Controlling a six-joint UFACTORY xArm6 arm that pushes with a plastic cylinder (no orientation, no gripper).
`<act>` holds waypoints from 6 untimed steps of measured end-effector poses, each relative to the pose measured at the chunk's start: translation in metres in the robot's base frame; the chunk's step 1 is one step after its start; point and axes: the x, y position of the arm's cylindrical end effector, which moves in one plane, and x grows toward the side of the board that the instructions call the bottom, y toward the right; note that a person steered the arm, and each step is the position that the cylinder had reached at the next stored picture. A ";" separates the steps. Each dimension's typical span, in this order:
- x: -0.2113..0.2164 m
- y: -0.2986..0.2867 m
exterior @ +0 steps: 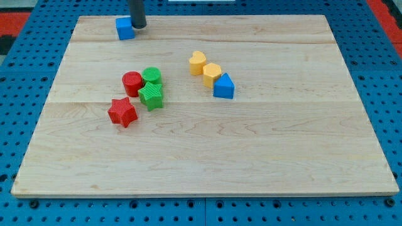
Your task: Place heart to the top of the green circle
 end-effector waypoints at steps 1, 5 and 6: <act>0.006 0.068; 0.127 0.166; 0.106 0.096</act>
